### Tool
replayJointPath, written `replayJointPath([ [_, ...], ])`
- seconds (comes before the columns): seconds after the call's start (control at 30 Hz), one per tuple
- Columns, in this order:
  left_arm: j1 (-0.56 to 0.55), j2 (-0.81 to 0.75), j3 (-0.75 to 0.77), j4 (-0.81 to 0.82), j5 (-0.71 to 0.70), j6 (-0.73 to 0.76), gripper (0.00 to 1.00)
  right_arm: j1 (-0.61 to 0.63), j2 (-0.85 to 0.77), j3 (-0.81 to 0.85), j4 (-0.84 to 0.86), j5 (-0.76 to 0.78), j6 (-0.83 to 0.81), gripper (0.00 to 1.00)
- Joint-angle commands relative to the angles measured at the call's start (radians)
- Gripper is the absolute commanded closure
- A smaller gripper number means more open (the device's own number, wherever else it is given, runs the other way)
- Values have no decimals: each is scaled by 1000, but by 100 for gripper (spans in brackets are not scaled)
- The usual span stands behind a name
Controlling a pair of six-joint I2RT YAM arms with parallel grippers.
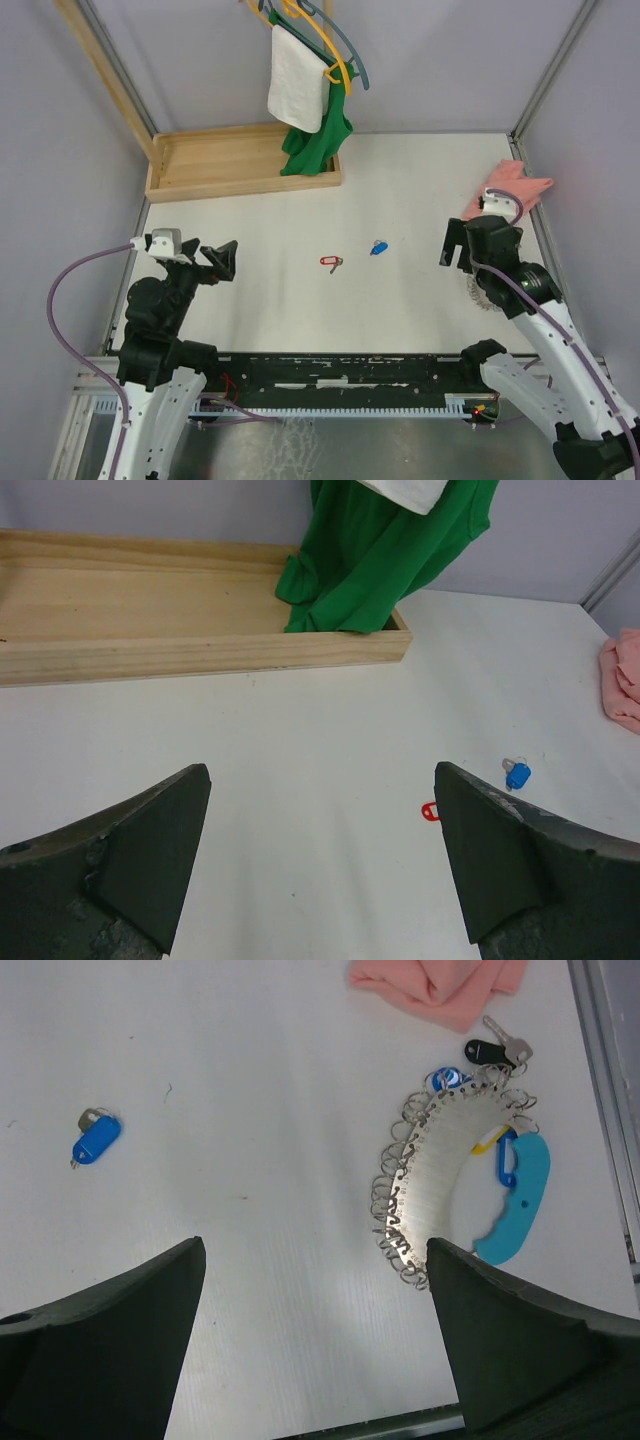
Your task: Put the keys on the keyring
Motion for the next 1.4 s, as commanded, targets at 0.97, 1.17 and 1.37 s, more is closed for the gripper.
replayJointPath([
  [0.97, -83, 41, 22, 16, 20, 45, 1, -597, 772, -72, 368, -229, 267, 4],
  [1.17, -85, 57, 22, 22, 37, 45, 1, -596, 799, -99, 362, -332, 249, 15],
  [1.37, -88, 55, 18, 28, 52, 40, 1, -570, 780, -140, 379, -439, 226, 25],
])
